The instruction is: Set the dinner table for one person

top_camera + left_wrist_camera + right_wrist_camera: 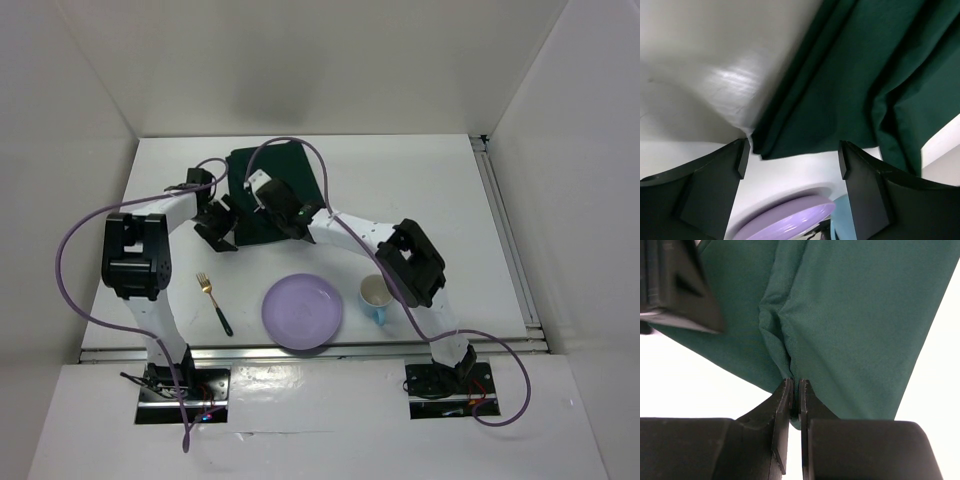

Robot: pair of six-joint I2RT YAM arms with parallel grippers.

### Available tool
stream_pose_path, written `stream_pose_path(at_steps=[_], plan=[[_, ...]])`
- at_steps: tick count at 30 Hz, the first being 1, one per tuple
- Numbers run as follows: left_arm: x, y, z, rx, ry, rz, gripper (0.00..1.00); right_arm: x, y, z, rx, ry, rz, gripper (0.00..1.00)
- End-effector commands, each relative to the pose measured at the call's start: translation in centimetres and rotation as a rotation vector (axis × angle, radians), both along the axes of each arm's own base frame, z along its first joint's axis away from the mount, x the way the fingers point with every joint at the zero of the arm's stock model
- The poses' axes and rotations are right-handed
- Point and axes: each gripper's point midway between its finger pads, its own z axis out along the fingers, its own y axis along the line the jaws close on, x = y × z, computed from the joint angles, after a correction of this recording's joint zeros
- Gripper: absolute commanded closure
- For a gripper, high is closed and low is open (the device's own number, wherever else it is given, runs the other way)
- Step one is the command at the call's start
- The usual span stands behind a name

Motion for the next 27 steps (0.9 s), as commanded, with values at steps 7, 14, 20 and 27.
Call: stream_pose_path(at_steps=[7, 14, 20, 27], plan=[[0.7, 0.6, -3.7, 0.091, 0.098, 0.068, 0.49, 1.3, 0.0, 7.4, 0.115, -0.081, -0.021, 1.00], [2.2, 0.8, -1.7, 0.103, 0.040, 0.054, 1.00, 3.3, -1.3, 9.0, 0.184, -0.061, -0.046, 1.00], [5.7, 1.1, 3.7, 0.140, -0.091, -0.025, 1.00, 8.8, -4.7, 15.4, 0.394, -0.052, -0.112, 1.00], [10.7, 3.6, 15.9, 0.129, -0.383, -0.054, 1.00, 13.2, -21.6, 21.7, 0.753, -0.014, -0.423, 1.00]])
